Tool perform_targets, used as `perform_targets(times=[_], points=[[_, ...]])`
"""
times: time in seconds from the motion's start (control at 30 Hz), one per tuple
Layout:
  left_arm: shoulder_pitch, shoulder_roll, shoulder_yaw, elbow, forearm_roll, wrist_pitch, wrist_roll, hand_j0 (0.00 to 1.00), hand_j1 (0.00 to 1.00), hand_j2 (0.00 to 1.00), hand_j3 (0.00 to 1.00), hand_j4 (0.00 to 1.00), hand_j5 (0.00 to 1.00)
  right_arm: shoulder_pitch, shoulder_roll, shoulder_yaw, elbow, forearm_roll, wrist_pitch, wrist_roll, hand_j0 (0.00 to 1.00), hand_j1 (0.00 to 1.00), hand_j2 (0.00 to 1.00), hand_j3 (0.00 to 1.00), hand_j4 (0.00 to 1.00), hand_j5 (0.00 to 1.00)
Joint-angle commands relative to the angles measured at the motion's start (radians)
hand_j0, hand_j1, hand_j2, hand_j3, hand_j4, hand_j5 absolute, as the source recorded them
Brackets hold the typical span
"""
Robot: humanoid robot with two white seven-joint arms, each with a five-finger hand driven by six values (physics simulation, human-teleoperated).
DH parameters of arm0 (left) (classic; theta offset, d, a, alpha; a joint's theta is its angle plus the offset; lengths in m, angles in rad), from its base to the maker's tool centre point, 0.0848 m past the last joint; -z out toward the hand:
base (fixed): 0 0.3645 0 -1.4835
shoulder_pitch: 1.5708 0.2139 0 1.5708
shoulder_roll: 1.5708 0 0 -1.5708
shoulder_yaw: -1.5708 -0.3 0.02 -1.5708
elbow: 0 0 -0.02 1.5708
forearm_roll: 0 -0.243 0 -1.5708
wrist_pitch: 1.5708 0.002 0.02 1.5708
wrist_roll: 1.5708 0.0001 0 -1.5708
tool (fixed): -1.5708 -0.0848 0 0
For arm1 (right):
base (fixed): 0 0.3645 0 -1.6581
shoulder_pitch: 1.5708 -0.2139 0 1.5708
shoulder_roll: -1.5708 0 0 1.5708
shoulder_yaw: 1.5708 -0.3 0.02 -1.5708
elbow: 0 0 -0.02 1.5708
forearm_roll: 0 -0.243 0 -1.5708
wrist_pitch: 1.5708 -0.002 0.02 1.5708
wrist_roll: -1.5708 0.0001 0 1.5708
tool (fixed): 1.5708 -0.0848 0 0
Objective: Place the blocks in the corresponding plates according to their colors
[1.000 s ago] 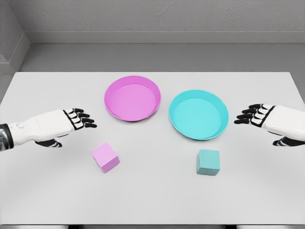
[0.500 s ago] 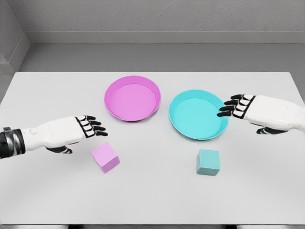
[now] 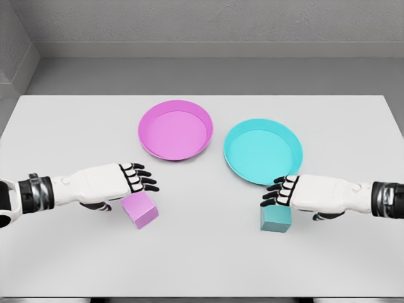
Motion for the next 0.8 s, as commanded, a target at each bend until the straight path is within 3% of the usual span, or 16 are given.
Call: perform_targets(times=[0.0,0.23,0.77], points=[[0.0,-0.004,-0.01,0.004,0.003,0.001,0.0,1.0,1.0,1.0,1.0,1.0,1.0,0.0,0.01,0.003,-0.004,0.011,0.002,0.001,1.0,1.0,1.0,1.0,1.0,1.0],[-0.018,-0.009,-0.035,0.01,0.003,0.001,0.0,1.0,1.0,1.0,1.0,1.0,1.0,-0.017,0.083,0.023,0.003,0.102,0.002,0.034,1.0,1.0,1.0,1.0,1.0,1.0],[-0.02,-0.027,-0.072,0.027,0.003,0.001,0.0,1.0,1.0,1.0,1.0,1.0,1.0,-0.044,0.134,0.048,0.078,0.184,0.002,0.036,1.0,1.0,1.0,1.0,1.0,1.0]])
